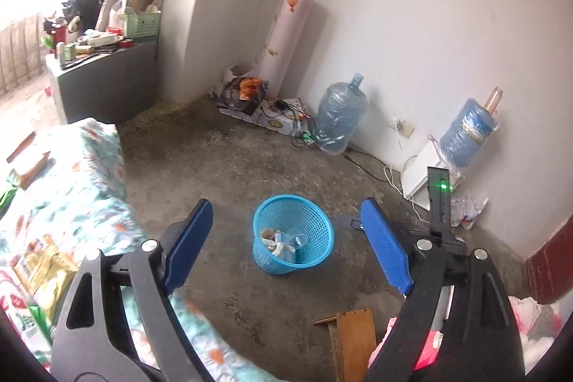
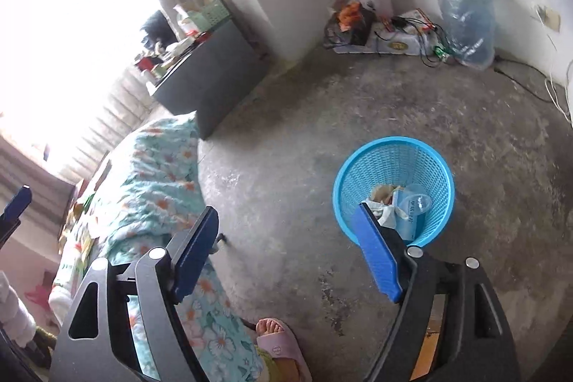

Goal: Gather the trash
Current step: 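Move both tools back over the bed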

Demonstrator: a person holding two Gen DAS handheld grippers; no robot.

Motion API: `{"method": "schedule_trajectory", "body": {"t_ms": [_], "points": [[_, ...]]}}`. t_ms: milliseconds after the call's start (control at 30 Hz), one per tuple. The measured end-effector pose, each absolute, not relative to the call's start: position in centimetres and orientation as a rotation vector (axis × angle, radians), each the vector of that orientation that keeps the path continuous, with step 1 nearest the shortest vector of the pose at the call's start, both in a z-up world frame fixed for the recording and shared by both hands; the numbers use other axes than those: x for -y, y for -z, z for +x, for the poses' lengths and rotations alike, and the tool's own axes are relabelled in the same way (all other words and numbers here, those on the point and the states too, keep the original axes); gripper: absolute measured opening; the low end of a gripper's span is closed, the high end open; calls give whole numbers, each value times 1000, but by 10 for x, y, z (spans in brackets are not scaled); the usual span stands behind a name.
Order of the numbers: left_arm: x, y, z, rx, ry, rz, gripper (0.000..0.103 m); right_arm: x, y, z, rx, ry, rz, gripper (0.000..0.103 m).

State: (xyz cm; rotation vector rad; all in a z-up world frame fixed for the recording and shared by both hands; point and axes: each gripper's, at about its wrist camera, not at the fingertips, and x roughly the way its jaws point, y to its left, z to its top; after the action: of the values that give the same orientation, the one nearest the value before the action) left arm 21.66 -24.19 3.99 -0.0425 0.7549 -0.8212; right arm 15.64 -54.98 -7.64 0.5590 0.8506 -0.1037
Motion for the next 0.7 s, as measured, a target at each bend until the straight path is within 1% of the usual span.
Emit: {"method": "schedule_trajectory", "body": {"t_ms": [167, 300, 433, 533, 700], "points": [[149, -58, 194, -697, 718, -75, 81, 484, 29, 159, -839, -45, 498, 77], [67, -67, 182, -670, 606, -106, 81, 432, 7, 169, -849, -191, 518, 77], [-13, -66, 173, -651, 459, -129, 81, 376, -1, 188, -900, -331, 535, 77], [-62, -56, 175, -680, 371, -170, 81, 337, -1, 203, -941, -395, 528, 77], [-103, -39, 170, -717, 343, -208, 81, 293, 9, 225, -1022, -484, 600, 77]]}}
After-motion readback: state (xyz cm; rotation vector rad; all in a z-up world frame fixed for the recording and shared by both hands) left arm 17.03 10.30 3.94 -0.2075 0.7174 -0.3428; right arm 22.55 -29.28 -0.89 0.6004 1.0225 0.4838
